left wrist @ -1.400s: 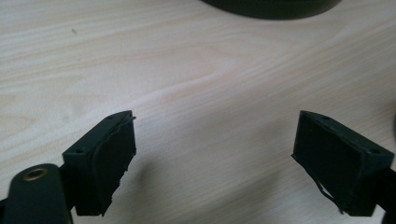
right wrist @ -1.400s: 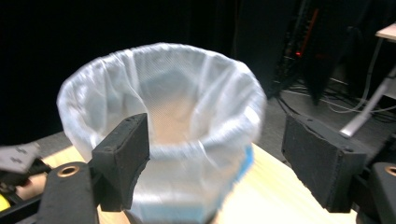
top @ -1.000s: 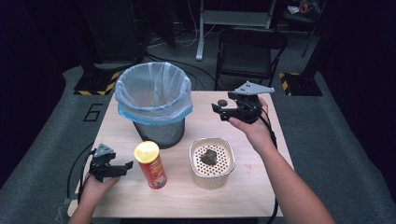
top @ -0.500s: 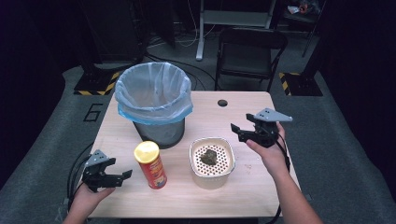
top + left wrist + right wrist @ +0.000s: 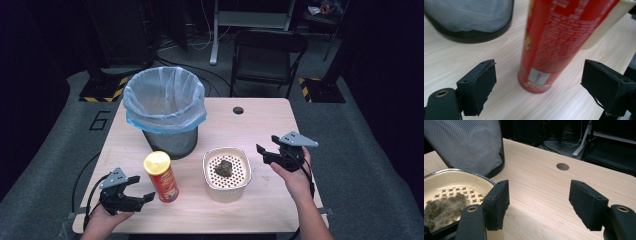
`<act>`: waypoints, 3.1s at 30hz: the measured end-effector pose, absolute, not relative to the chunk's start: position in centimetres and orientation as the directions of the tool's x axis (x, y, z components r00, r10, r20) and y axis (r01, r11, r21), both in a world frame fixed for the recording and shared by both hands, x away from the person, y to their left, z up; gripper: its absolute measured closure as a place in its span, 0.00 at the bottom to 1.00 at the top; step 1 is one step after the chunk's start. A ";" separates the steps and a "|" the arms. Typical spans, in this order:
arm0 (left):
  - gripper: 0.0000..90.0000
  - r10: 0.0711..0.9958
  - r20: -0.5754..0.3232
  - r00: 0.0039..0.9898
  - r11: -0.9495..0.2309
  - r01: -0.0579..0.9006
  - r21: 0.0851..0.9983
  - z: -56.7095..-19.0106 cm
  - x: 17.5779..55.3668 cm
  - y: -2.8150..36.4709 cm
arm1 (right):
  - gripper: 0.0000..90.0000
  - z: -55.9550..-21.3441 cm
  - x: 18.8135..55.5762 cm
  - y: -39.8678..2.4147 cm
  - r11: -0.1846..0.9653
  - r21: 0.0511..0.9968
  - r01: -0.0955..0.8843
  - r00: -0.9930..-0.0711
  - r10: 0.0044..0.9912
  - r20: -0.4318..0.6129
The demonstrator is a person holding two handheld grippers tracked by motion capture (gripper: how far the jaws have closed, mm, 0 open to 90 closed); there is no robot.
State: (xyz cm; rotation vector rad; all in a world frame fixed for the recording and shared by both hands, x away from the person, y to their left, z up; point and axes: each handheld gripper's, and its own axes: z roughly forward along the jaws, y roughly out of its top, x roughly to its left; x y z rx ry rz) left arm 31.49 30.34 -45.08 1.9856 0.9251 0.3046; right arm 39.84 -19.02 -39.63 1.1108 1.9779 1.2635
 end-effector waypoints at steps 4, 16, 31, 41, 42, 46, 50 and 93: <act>0.13 0.704 -0.135 0.698 -0.325 0.485 0.812 -45.5 31.9 29.3 | 0.36 -40.2 39.4 -19.8 0.204 0.911 0.359 -0.501 0.865 0.003; 0.14 0.688 -0.140 0.712 -0.320 0.471 0.822 -46.1 33.2 27.5 | 0.36 -42.3 38.7 -21.5 0.183 0.901 0.394 -0.466 0.885 0.024; 0.25 0.685 -0.100 0.722 -0.313 0.415 0.854 -46.5 33.3 27.0 | 0.36 -44.2 38.8 -21.7 0.198 0.879 0.435 -0.452 0.892 0.023; 0.26 0.692 -0.052 0.720 -0.343 0.391 0.854 -46.2 32.9 26.8 | 0.36 -45.1 38.9 -21.9 0.196 0.867 0.458 -0.442 0.896 0.031; 0.26 0.692 -0.044 0.720 -0.345 0.384 0.857 -46.1 32.8 26.9 | 0.36 -45.2 38.9 -21.9 0.192 0.870 0.455 -0.444 0.896 0.034; 0.26 0.690 -0.054 0.722 -0.330 0.380 0.864 -45.4 32.8 27.2 | 0.36 -45.4 39.0 -22.0 0.189 0.865 0.464 -0.437 0.899 0.038; 0.26 0.695 -0.063 0.716 -0.315 0.383 0.868 -44.8 32.7 27.4 | 0.36 -45.6 39.0 -21.9 0.196 0.862 0.467 -0.441 0.897 0.035; 0.26 0.649 -0.039 0.759 -0.347 0.341 0.874 -19.2 36.4 25.0 | 0.36 -46.1 39.0 -22.7 0.158 0.864 0.479 -0.421 0.904 0.068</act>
